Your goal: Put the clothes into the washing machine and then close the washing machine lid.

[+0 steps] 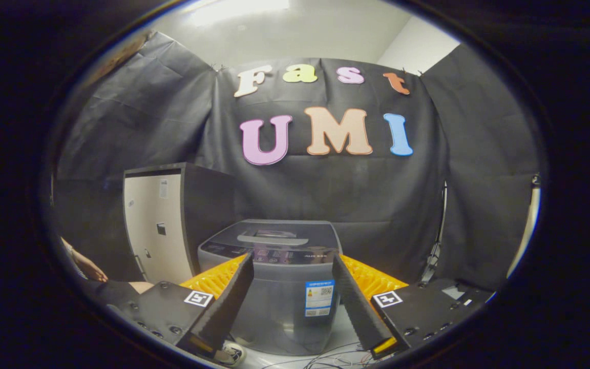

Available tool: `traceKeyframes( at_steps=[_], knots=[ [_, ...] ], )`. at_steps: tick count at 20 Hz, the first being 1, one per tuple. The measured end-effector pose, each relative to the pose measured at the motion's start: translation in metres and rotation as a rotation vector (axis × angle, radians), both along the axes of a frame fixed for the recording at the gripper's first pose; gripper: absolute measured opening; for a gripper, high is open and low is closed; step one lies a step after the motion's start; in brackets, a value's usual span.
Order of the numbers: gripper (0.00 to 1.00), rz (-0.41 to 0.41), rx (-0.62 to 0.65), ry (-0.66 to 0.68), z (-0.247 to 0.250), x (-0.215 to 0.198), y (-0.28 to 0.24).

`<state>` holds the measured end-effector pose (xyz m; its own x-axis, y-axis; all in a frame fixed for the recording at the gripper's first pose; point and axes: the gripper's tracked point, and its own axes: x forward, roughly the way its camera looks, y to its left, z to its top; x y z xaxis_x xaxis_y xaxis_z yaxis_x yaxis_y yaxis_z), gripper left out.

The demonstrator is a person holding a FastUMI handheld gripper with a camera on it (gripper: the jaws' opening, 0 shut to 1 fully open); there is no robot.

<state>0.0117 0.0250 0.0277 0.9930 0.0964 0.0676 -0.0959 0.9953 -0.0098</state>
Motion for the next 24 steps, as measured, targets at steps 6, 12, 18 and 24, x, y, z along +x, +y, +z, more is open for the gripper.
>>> traceKeyframes(
  at_steps=[6, 12, 18, 24],
  knots=[
    [0.97, 0.01, 0.037, -0.003, -0.006, 0.014, 0.004],
    [0.96, 0.042, 0.062, -0.027, -0.001, 0.043, 0.016],
    [0.96, 0.068, 0.056, -0.013, -0.01, 0.063, 0.025],
    [0.96, 0.042, 0.046, 0.036, -0.034, 0.061, 0.018]
  ],
)
